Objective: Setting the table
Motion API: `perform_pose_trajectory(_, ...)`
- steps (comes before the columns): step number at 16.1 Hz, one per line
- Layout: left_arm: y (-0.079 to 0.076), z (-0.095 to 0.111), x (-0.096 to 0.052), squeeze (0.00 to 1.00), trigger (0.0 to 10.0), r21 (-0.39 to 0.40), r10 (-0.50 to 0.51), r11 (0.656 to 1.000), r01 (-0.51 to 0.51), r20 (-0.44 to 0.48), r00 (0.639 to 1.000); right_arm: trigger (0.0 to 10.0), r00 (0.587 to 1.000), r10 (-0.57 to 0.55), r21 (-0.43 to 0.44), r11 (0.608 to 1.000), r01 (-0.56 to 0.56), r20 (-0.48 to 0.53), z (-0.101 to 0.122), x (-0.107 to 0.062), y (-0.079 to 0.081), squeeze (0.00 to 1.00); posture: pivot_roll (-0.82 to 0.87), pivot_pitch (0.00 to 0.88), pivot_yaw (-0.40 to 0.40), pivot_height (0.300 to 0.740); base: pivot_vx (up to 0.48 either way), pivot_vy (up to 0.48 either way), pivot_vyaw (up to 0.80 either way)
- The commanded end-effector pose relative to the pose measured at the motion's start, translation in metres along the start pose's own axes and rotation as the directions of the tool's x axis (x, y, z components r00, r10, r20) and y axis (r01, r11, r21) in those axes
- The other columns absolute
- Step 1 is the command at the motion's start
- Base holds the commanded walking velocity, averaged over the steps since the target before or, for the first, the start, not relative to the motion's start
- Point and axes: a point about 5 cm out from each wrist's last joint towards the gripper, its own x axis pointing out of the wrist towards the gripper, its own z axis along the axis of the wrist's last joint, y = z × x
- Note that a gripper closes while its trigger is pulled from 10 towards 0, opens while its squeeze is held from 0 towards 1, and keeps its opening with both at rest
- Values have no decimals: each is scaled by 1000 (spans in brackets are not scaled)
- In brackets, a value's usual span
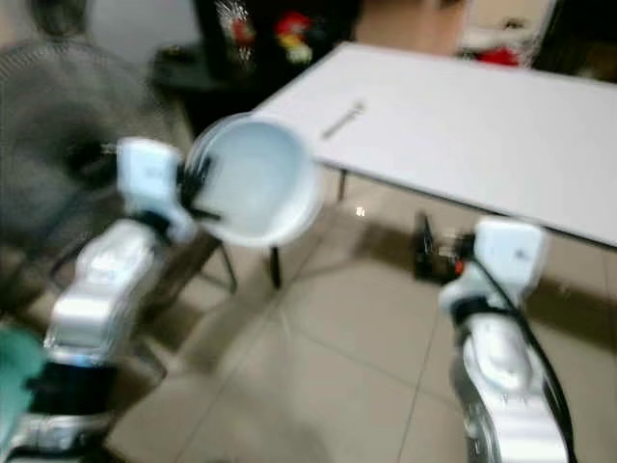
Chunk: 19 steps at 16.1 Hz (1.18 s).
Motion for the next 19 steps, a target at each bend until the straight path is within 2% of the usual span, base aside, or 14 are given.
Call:
perform_pose_trajectory(1,-10,13,4,0,10000,-1,-39,999,39,59,997,10000,1000,-22,-14,1000,22,3,1,-1,-6,0,-63,0,63,740,371,0,0)
perform_pose_trajectory(3,-10,13,5,0,10000,-1,-42,999,42,60,997,10000,1000,-24,-17,1000,24,0,0,0,-7,0,-63,0,63,740,371,0,0)
perform_pose_trajectory(9,-12,13,6,0,10000,2,-55,998,55,60,997,10000,1000,-30,-20,999,30,-3,0,0,-8,0,-71,0,71,740,372,0,-745)
perform_pose_trajectory(13,-13,13,6,0,10000,2,-60,998,60,59,996,10000,999,-34,-25,999,34,7,2,-1,-9,0,-72,0,73,740,373,0,-123)
perform_pose_trajectory(18,-12,13,7,0,10000,7,-71,997,71,54,996,10000,999,-40,-16,999,40,-5,-1,-3,-8,0,-70,0,88,740,373,0,-760)
perform_pose_trajectory(19,-12,13,7,0,10000,9,-72,997,71,54,996,10000,999,-39,-16,999,39,-5,-1,-4,-8,0,-68,0,88,740,371,0,0)
